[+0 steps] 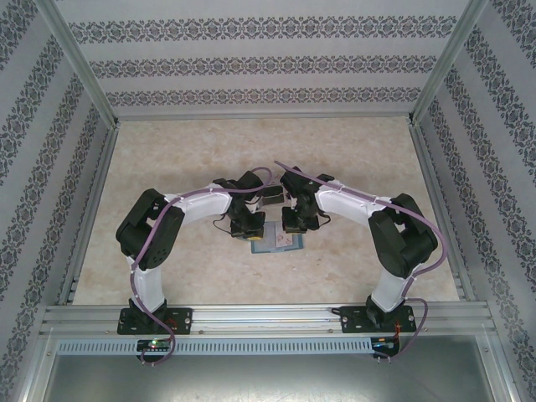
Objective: Take the credit cards out of the card holder
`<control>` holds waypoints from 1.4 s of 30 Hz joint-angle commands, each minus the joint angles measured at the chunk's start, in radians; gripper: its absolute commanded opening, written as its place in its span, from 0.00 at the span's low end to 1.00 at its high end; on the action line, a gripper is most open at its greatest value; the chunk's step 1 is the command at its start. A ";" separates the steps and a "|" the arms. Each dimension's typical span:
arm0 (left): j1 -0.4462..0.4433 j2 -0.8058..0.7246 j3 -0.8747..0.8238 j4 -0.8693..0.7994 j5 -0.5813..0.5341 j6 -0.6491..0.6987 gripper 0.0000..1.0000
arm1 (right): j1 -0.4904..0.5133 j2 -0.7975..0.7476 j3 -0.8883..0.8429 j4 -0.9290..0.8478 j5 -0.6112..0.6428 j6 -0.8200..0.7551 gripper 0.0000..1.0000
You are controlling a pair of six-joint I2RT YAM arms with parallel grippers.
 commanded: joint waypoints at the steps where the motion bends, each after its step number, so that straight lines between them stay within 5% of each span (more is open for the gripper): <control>1: -0.023 0.072 -0.039 -0.052 -0.049 0.016 0.02 | 0.001 -0.019 0.022 -0.055 0.063 -0.015 0.00; 11: -0.023 0.067 -0.040 -0.052 -0.051 0.015 0.02 | 0.015 -0.013 0.057 -0.077 0.071 -0.022 0.00; 17: -0.023 0.049 -0.036 -0.052 -0.054 0.013 0.02 | 0.025 0.004 0.040 0.002 -0.060 0.011 0.00; 27: -0.023 -0.010 -0.005 -0.095 -0.082 0.021 0.07 | 0.044 0.022 0.044 0.023 -0.107 0.038 0.18; 42: -0.021 -0.100 0.026 -0.139 -0.178 0.020 0.10 | 0.049 0.006 0.049 -0.010 -0.072 0.031 0.10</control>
